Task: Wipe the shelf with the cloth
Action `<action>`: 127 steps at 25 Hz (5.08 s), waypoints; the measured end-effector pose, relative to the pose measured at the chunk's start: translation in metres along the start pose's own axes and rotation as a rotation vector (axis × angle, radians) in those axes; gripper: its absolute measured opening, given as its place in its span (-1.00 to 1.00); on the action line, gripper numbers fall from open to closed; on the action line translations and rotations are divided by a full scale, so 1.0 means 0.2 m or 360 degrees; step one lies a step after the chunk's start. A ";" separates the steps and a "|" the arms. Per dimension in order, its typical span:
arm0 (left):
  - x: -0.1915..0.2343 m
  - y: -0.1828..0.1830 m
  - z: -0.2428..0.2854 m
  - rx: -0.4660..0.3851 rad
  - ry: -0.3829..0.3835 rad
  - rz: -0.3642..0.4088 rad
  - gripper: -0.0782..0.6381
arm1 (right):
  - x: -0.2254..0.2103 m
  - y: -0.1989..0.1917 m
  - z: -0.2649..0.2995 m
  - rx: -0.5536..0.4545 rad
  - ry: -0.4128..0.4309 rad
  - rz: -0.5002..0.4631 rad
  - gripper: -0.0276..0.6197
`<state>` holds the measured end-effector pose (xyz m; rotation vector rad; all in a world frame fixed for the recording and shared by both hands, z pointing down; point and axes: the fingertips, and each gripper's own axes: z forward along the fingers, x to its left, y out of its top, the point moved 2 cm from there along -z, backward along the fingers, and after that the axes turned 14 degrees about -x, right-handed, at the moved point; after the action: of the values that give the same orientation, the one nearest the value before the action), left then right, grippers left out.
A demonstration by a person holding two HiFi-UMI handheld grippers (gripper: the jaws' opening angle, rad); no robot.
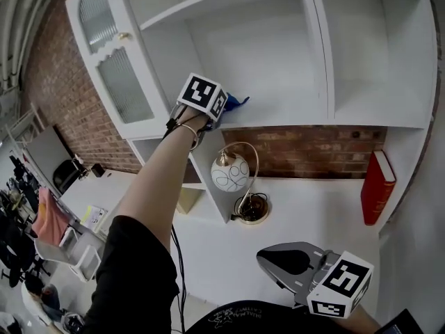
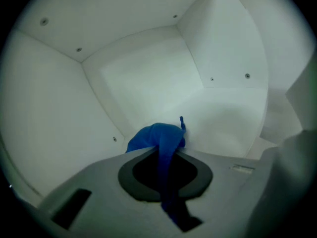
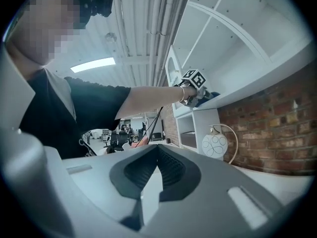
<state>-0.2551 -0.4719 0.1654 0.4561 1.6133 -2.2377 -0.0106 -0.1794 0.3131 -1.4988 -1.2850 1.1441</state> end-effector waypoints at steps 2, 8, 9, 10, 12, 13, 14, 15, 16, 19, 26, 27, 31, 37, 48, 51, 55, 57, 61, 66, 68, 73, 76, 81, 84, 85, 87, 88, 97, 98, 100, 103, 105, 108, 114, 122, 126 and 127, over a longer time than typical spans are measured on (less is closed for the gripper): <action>-0.07 0.04 0.04 0.0007 -0.0041 0.0086 -0.74 | -0.02 0.00 -0.04 -0.0006 -0.0041 0.0003 -0.89; -0.34 0.18 0.11 0.0044 -0.0304 0.0140 -0.75 | -0.04 0.02 -0.14 -0.0018 -0.0141 -0.0013 -0.89; -0.39 0.20 0.12 0.0051 -0.0337 0.0159 -0.75 | -0.05 0.03 -0.16 -0.0016 -0.0158 -0.0018 -0.89; -0.44 0.23 0.12 0.0051 -0.0371 0.0179 -0.75 | -0.05 0.03 -0.18 -0.0016 -0.0175 -0.0021 -0.89; -0.56 0.29 0.14 0.0033 -0.0454 0.0206 -0.75 | -0.06 0.03 -0.22 -0.0023 -0.0210 -0.0030 -0.89; -0.62 0.32 0.14 0.0019 -0.0503 0.0210 -0.75 | -0.06 0.04 -0.24 -0.0029 -0.0225 -0.0039 -0.89; -0.67 0.35 0.15 0.0005 -0.0555 0.0211 -0.75 | -0.06 0.06 -0.25 -0.0036 -0.0237 -0.0051 -0.89; -0.73 0.38 0.15 -0.0007 -0.0604 0.0212 -0.75 | -0.06 0.07 -0.25 -0.0042 -0.0249 -0.0064 -0.89; -0.78 0.41 0.15 -0.0018 -0.0644 0.0216 -0.75 | -0.06 0.08 -0.26 -0.0046 -0.0261 -0.0076 -0.89; -0.90 0.48 0.17 -0.0057 -0.0711 0.0212 -0.75 | -0.07 0.09 -0.29 -0.0045 -0.0293 -0.0097 -0.89; -1.06 0.57 0.20 -0.0142 -0.0851 0.0094 -0.75 | -0.09 0.15 -0.30 -0.0035 -0.0337 -0.0161 -0.89; -1.07 0.58 0.19 -0.0160 -0.0860 0.0106 -0.75 | -0.09 0.15 -0.28 -0.0030 -0.0330 -0.0170 -0.89; -1.08 0.61 0.14 -0.0364 -0.0878 0.0227 -0.73 | -0.08 0.17 -0.20 -0.0016 -0.0268 -0.0227 -0.89; -0.55 0.56 -0.02 -0.0511 -0.0441 0.0212 -0.72 | -0.01 0.11 -0.04 0.0083 -0.0076 -0.0242 -0.89; 0.12 -0.12 -0.15 0.0156 0.0032 0.0294 -0.73 | 0.01 0.05 0.07 0.0105 0.0066 -0.0138 -0.89; 0.11 -0.13 -0.15 0.0128 0.0046 0.0268 -0.74 | -0.01 0.04 0.06 0.0097 0.0050 -0.0100 -0.89; 0.04 -0.10 -0.14 0.0254 0.0100 0.0498 -0.76 | -0.02 0.05 0.05 0.0063 0.0041 -0.0078 -0.89; -0.02 -0.07 -0.13 0.0311 0.0090 0.0575 -0.76 | -0.01 0.05 0.04 0.0058 0.0040 -0.0082 -0.89; -0.15 -0.01 -0.10 0.0350 0.0028 0.0601 -0.77 | -0.01 0.07 0.03 0.0038 0.0022 -0.0089 -0.89; -0.35 0.15 -0.03 0.0178 -0.0080 0.0494 -0.77 | -0.01 0.07 0.01 0.0022 0.0009 -0.0096 -0.89; -0.45 0.21 0.00 0.0119 -0.0143 0.0450 -0.77 | 0.00 0.07 0.00 0.0022 0.0002 -0.0098 -0.89; -0.68 0.33 0.03 -0.0005 -0.0266 0.0393 -0.77 | 0.00 0.08 -0.04 0.0000 -0.0044 -0.0113 -0.89; -0.79 0.39 0.03 -0.0044 -0.0315 0.0436 -0.77 | 0.01 0.09 -0.07 0.0000 -0.0069 -0.0121 -0.89; -0.92 0.46 0.04 -0.0069 -0.0399 0.0470 -0.77 | 0.03 0.11 -0.10 -0.0023 -0.0118 -0.0130 -0.89; -1.00 0.52 0.05 -0.0153 -0.0444 0.0393 -0.77 | 0.03 0.11 -0.11 -0.0036 -0.0133 -0.0102 -0.89; -1.02 0.53 0.05 -0.0210 -0.0429 0.0366 -0.77 | 0.04 0.10 -0.11 -0.0039 -0.0131 -0.0093 -0.89; -1.02 0.53 0.03 -0.0345 -0.0363 0.0343 -0.76 | 0.06 0.09 -0.11 -0.0034 -0.0124 -0.0076 -0.89; -1.00 0.53 0.02 -0.0395 -0.0322 0.0351 -0.75 | 0.06 0.08 -0.11 -0.0021 -0.0120 -0.0066 -0.89; -0.12 0.29 -0.33 -0.0472 0.0366 0.0373 -0.73 | 0.15 0.00 -0.07 0.0089 -0.0045 -0.0073 -0.89; 0.00 0.20 -0.37 -0.0404 0.0426 0.0354 -0.73 | 0.14 0.01 -0.09 0.0073 -0.0055 -0.0048 -0.89; 0.15 0.02 -0.40 -0.0291 0.0460 0.0286 -0.73 | 0.12 0.04 -0.10 0.0037 -0.0071 -0.0021 -0.89; 0.23 -0.18 -0.38 -0.0197 0.0406 0.0130 -0.73 | 0.13 0.05 -0.10 0.0011 -0.0073 -0.0030 -0.89; 0.24 -0.24 -0.36 -0.0148 0.0393 0.0137 -0.73 | 0.12 0.03 -0.08 0.0018 -0.0056 -0.0015 -0.89; 0.22 -0.24 -0.32 -0.0157 0.0378 0.0167 -0.73 | 0.10 0.00 -0.06 0.0036 -0.0041 -0.0003 -0.89; 0.21 -0.23 -0.30 -0.0206 0.0280 0.0085 -0.75 | 0.05 -0.02 -0.03 0.0068 -0.0017 0.0031 -0.89; 0.16 -0.21 -0.28 -0.0264 0.0197 -0.0144 -0.75 | -0.01 -0.03 0.01 0.0067 0.0030 0.0051 -0.89; 0.11 -0.17 -0.27 -0.0250 0.0188 -0.0107 -0.75 | -0.03 -0.03 0.02 0.0060 0.0042 0.0073 -0.89; 0.10 -0.16 -0.27 -0.0249 0.0183 -0.0092 -0.75 | -0.04 -0.03 0.02 0.0055 0.0042 0.0079 -0.89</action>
<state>-0.2840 -0.4136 0.1672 0.5100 1.8659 -2.1399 -0.0156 -0.1863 0.3186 -1.5230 -1.2108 1.1686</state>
